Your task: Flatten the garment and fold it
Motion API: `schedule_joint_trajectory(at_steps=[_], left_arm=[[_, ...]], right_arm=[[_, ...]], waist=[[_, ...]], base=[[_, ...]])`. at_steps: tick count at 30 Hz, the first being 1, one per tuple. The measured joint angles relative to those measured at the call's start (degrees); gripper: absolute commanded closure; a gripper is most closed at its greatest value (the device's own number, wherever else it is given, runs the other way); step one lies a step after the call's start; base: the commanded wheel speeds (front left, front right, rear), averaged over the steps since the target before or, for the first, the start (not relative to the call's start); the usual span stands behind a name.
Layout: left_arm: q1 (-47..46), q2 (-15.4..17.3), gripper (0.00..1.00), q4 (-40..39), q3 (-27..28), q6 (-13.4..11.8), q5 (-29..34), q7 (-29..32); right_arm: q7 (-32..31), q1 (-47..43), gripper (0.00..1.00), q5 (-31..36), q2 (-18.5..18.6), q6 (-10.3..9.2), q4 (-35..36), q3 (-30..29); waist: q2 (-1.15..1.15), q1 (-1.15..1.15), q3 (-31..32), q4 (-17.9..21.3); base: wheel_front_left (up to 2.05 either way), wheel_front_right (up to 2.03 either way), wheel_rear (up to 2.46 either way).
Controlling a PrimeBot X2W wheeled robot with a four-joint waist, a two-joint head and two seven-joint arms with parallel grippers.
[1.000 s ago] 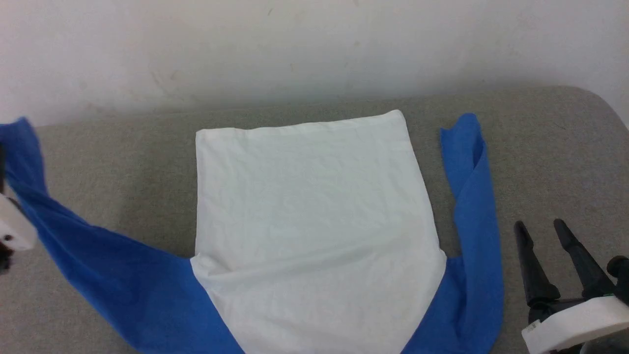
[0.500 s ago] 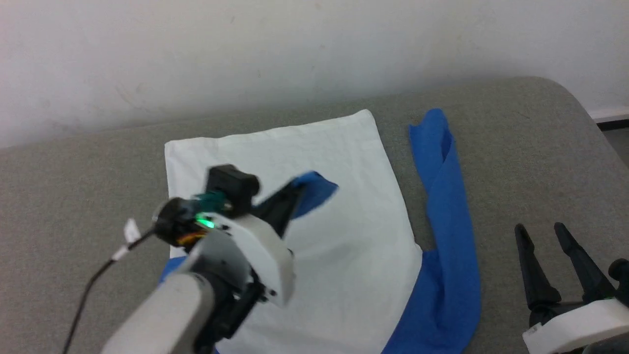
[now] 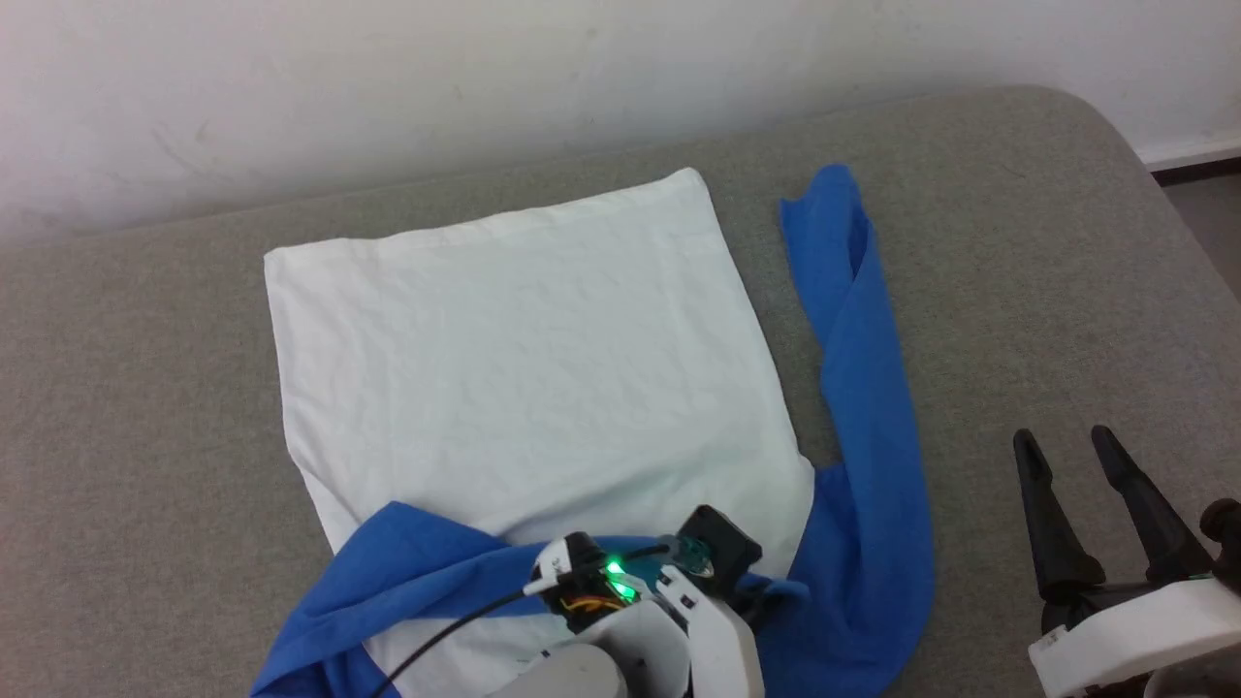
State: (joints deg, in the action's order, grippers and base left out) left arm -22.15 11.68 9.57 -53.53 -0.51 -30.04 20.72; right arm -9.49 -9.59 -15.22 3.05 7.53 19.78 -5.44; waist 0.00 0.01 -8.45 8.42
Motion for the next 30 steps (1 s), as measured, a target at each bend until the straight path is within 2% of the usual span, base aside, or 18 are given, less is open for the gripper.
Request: schedule_joint_trajectory(at_steps=[6, 7, 8, 9, 13, 18, 22, 30], left_arm=[[0.68, -3.02, 1.0, 6.76, -2.04, 2.2, -1.3, -0.29], [1.12, -3.38, 0.86, 7.61, -2.36, 2.61, -1.81, -0.25], [1.37, -3.64, 0.28, 8.29, -2.68, 2.98, -1.72, -0.88], [1.41, -3.94, 0.0, 8.65, -2.71, 3.07, -1.72, -1.94], [1.41, -5.61, 0.0, 7.91, -1.76, 3.58, -1.74, -9.04], [1.43, -6.41, 0.0, 2.75, 1.7, 3.78, -1.91, -18.69], [2.05, -4.43, 0.0, -1.2, 7.23, 0.55, -2.24, -24.7], [7.23, 4.11, 0.0, -4.65, 21.72, -8.22, -4.11, -32.98]], right_arm=[[-0.15, 0.41, 0.0, 0.02, 0.0, 0.0, -0.42, 0.35], [-0.19, 0.52, 0.0, 0.02, 0.0, 0.0, -0.44, 0.4], [-0.52, 0.62, 0.0, 0.02, -0.01, 0.0, -0.46, 0.47], [-0.56, 0.71, 0.0, 0.03, -0.01, 0.0, -0.51, 0.53], [-0.66, 0.74, 0.0, 0.04, -0.01, 0.0, -0.56, 0.58], [-1.36, 0.45, 0.0, 0.16, 0.0, 0.0, -0.34, 0.74], [-2.12, -0.17, 0.0, 0.68, -0.01, 0.0, -0.03, 0.91], [-2.59, -0.39, 0.0, 1.24, -0.02, 0.0, 0.56, 0.6]], waist=[[0.0, 0.0, -0.68, -0.69], [0.0, 0.0, -0.65, -0.85], [0.0, 0.0, -0.55, -1.0], [0.0, 0.0, -0.38, -1.14], [0.0, 0.0, 0.85, -1.67], [0.0, 0.0, 2.99, -2.61], [0.0, -0.01, 4.6, -3.61], [0.0, -0.01, 5.98, -6.41]], base=[[0.0, 0.0, 0.0], [0.0, 0.0, 0.0], [0.0, 0.0, 0.0], [0.0, 0.0, 0.0], [0.0, 0.0, 0.0], [0.0, 0.0, 0.0], [0.0, 0.0, 0.0], [0.0, 0.0, 0.0]])
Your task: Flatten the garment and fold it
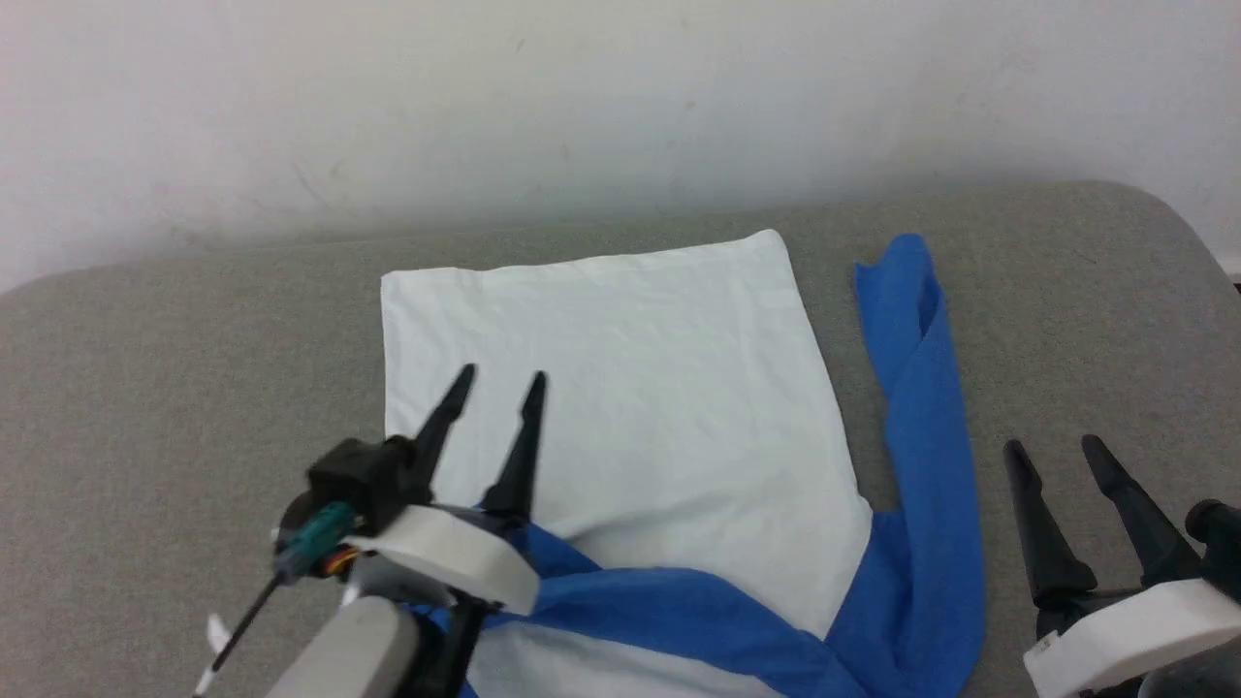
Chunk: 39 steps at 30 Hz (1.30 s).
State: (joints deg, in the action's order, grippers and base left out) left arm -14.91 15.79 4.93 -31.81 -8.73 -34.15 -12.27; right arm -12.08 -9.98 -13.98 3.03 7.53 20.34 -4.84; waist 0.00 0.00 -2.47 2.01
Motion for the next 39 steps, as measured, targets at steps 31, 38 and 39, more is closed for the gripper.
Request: schedule_joint_trajectory(at_steps=[31, 38, 39], left_arm=[[14.6, 2.08, 0.0, -19.0, 27.0, -2.71, 4.1, -2.46], [9.46, -1.01, 0.0, -19.44, 26.41, 0.94, 6.6, -2.46], [8.7, -1.38, 0.0, -19.45, 26.18, 1.53, 6.87, -2.46]], right_arm=[[-7.64, 35.6, 0.0, -8.28, 10.87, 0.0, -37.53, -6.24], [-15.08, 51.47, 0.0, -9.32, 16.02, 0.0, -51.9, -6.14], [-16.16, 53.41, 0.0, -9.29, 16.67, 0.0, -53.55, -6.11]], waist=[[0.0, 0.01, -10.87, -4.83], [0.0, 0.03, -17.63, -6.5], [0.0, 0.03, -18.59, -6.84]], base=[[0.0, 0.0, 0.0], [0.0, 0.0, 0.0], [0.0, 0.0, 0.0]])
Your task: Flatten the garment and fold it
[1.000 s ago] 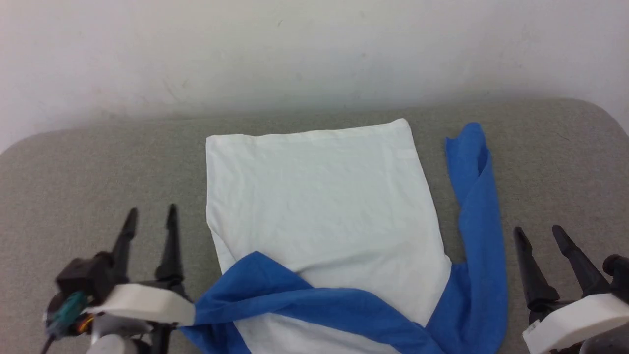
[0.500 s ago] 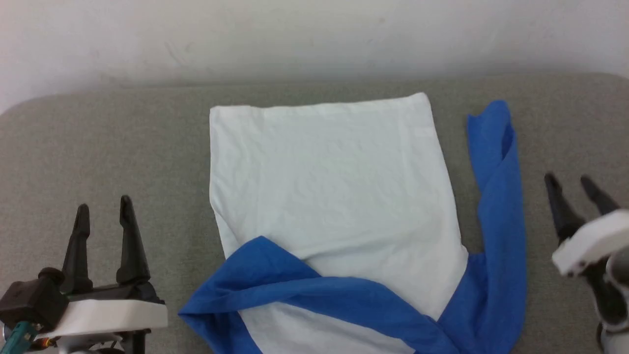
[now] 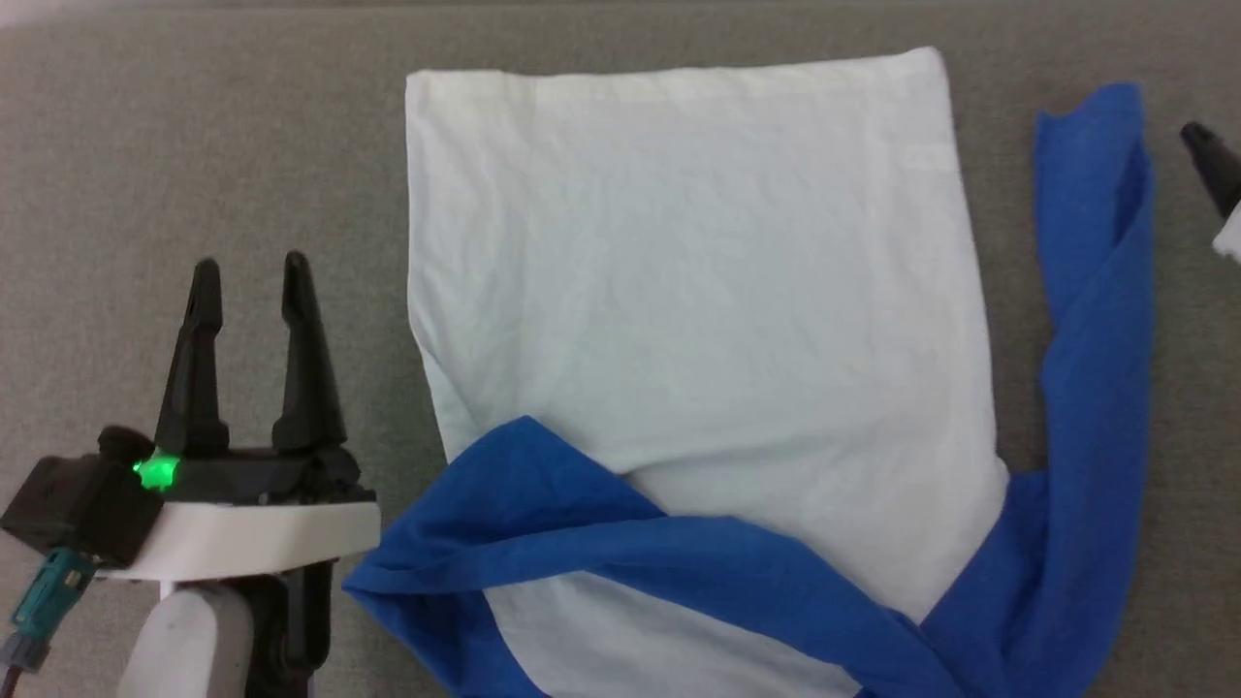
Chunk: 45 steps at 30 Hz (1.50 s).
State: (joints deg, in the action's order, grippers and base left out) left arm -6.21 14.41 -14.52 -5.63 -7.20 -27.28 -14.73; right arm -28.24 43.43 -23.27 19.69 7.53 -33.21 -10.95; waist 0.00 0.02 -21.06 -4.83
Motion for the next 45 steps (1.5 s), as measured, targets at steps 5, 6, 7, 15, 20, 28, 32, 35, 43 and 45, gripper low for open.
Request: schedule_joint_trajectory(at_steps=[5, 6, 7, 15, 20, 28, 32, 35, 43, 45], left_arm=[[-3.14, -1.66, 0.0, 0.07, -0.43, 2.24, 1.24, 0.0], [-3.68, -1.94, 0.0, 0.12, -0.45, 2.7, 1.62, 0.0], [-4.14, -2.23, 0.0, 0.22, -0.44, 3.13, 1.91, 0.0], [-5.61, -4.47, 0.0, 2.88, 0.35, 5.5, 3.55, 0.0], [-5.36, -5.22, 0.0, 4.21, 1.7, 6.16, 4.17, 0.0], [-2.31, -5.31, 0.0, 6.24, 3.36, 6.65, 5.31, 0.0], [0.33, -5.22, 0.0, 6.57, 4.08, 6.57, 5.42, 0.0], [2.21, -5.16, 0.0, 6.57, 4.54, 6.05, 5.46, 0.05], [5.19, -4.87, 0.0, 5.98, 5.32, 5.11, 5.37, 0.94], [5.75, -4.71, 0.0, 5.78, 5.58, 5.04, 5.19, 1.19]], right_arm=[[-5.17, 7.47, 0.0, 0.65, 1.8, 0.0, -5.94, 1.88], [-5.81, 8.61, 0.0, 0.94, 1.97, 0.0, -6.84, 2.3], [-6.22, 9.56, 0.0, 1.43, 2.12, 0.0, -7.68, 2.58], [-15.04, 15.33, 0.86, 3.54, 4.76, 0.01, -13.68, 4.19], [-18.86, 15.48, 1.0, 4.25, 4.13, -0.01, -14.15, 4.83], [-6.5, 7.34, 1.0, 2.27, 5.09, 0.0, -5.58, 4.11], [-2.64, 2.78, 1.0, 1.0, 9.04, 0.01, -0.54, -1.31], [-1.93, -2.26, 1.0, 0.12, 11.56, 0.01, 2.34, -6.28], [-2.3, -17.53, 1.0, -1.35, 12.01, 0.0, 10.18, -22.15], [-2.47, -20.52, 1.0, -1.77, 10.61, 0.0, 12.33, -24.62]], waist=[[0.0, 0.0, -4.46, -1.73], [0.0, 0.0, -5.31, -2.08], [0.0, 0.0, -6.1, -2.41], [0.0, -0.02, -9.64, -5.0], [0.0, -0.02, -8.34, -5.06], [0.0, -0.02, -3.53, -3.37], [-0.01, -0.02, -0.48, -2.24], [-0.01, -0.03, 1.78, -1.22], [-0.01, -0.03, 6.82, 1.6], [-0.01, -0.04, 7.86, 2.17]], base=[[0.0, 0.0, 0.0], [0.0, 0.0, 0.0], [0.0, 0.0, 0.0], [0.0, 0.0, 0.0], [0.0, 0.0, 0.0], [0.0, 0.0, 0.0], [0.0, 0.0, 0.0], [0.0, 0.0, 0.0], [0.0, 0.0, 0.0], [0.0, 0.0, 0.0]])
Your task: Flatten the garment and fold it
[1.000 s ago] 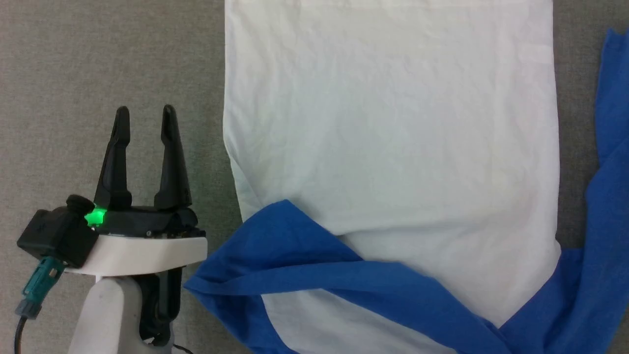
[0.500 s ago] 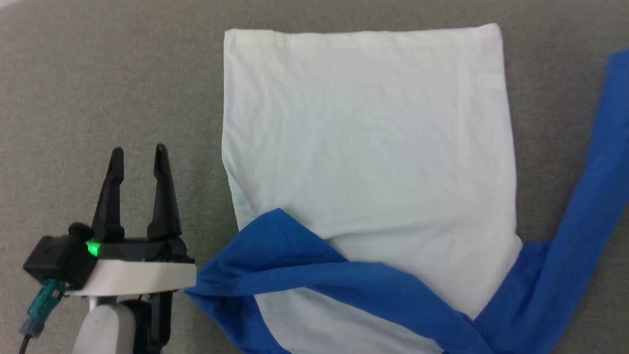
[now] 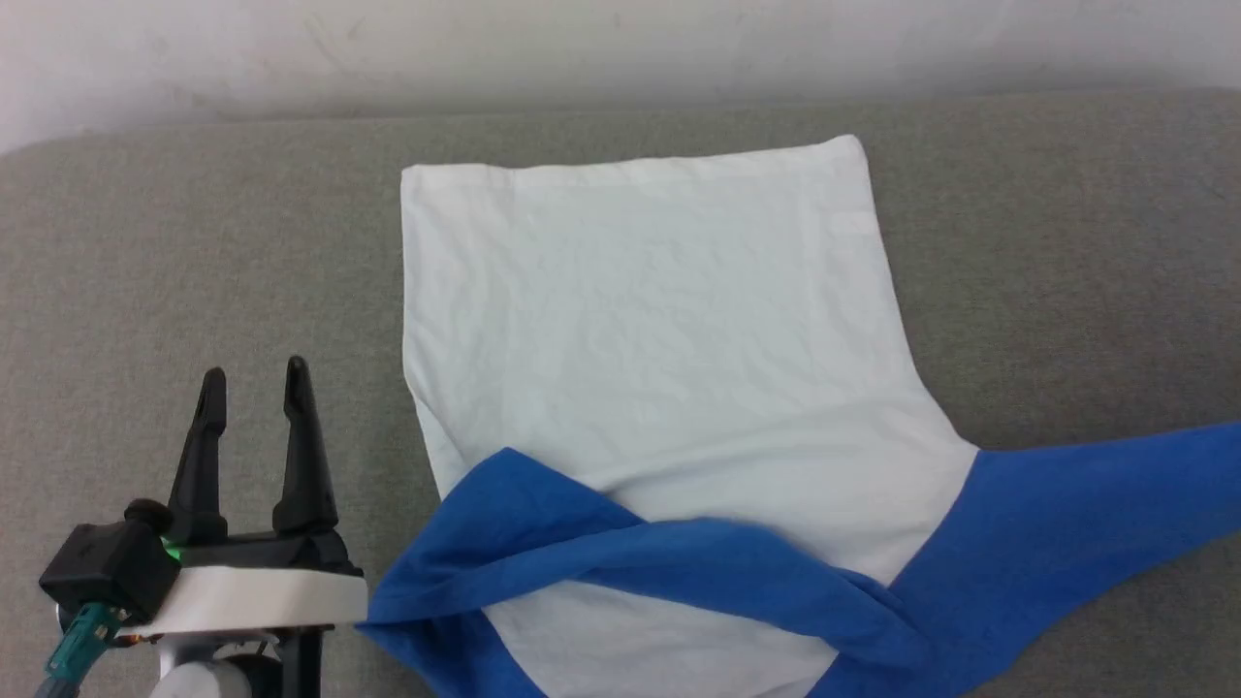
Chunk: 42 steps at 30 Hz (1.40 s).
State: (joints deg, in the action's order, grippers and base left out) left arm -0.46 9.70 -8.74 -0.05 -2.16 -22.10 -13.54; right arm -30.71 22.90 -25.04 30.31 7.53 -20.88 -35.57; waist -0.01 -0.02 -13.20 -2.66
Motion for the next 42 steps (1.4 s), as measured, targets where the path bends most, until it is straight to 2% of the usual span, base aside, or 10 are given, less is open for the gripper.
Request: schedule_joint_trajectory(at_steps=[4, 9, 15, 21, 24, 28, 35, 38, 42], left_arm=[[1.42, 0.24, 0.0, -0.11, 0.15, -0.47, -0.1, 0.48], [2.03, 0.46, 0.0, -0.14, 0.13, -0.94, -0.11, 1.15], [3.35, 0.58, 0.0, -0.54, 0.09, -1.29, -0.35, 1.97], [3.92, 0.64, 0.0, -0.64, -0.23, -1.48, -0.7, 2.52], [3.92, 0.64, 0.0, -0.54, -0.59, -1.48, -0.78, 2.79], [3.89, 0.6, 0.0, -0.21, -1.53, -1.47, -1.09, 3.04], [3.63, 0.6, 0.0, 0.71, -2.56, -1.34, -1.12, 3.39], [3.23, 0.49, 0.0, 1.32, -3.18, -0.92, -1.27, 3.45], [2.25, 0.24, 0.0, 2.11, -3.8, -0.86, -1.55, 3.33]], right_arm=[[0.01, -3.74, 1.0, -1.79, -3.99, 0.0, 4.87, -1.4], [1.18, -7.46, 1.0, -2.48, -8.12, 0.0, 13.55, 2.03], [1.68, -11.99, 1.0, -1.68, -14.49, 0.0, 25.35, 11.46], [2.74, -14.94, 1.0, -1.22, -24.7, 0.0, 31.51, 25.73], [3.82, -16.03, 1.0, -2.19, -27.14, 0.0, 31.32, 33.52], [6.31, -16.24, 1.0, -6.25, -27.2, -0.01, 27.74, 43.21], [10.4, -12.34, 1.0, -12.91, -27.38, 0.0, 19.51, 65.51], [13.29, -9.57, 1.0, -15.01, -27.38, -0.01, 14.96, 71.65], [16.93, -6.33, 0.99, -16.35, -27.41, -0.01, 8.05, 76.8]], waist=[[0.0, 0.0, 1.89, 0.82], [0.0, 0.0, 4.23, 1.14], [0.0, 0.01, 6.51, 0.99], [0.0, 0.02, 7.65, 0.79], [0.0, 0.01, 7.99, 0.56], [0.0, 0.02, 8.04, -0.17], [0.0, 0.02, 7.58, -1.96], [0.0, 0.02, 7.19, -2.9], [0.0, 0.02, 6.3, -4.03]], base=[[0.0, 0.0, 0.0], [0.0, 0.0, 0.0], [0.0, 0.0, 0.0], [0.0, 0.0, 0.0], [0.0, 0.0, 0.0], [0.0, 0.0, 0.0], [0.0, 0.0, 0.0], [0.0, 0.0, 0.0], [0.0, 0.0, 0.0]])
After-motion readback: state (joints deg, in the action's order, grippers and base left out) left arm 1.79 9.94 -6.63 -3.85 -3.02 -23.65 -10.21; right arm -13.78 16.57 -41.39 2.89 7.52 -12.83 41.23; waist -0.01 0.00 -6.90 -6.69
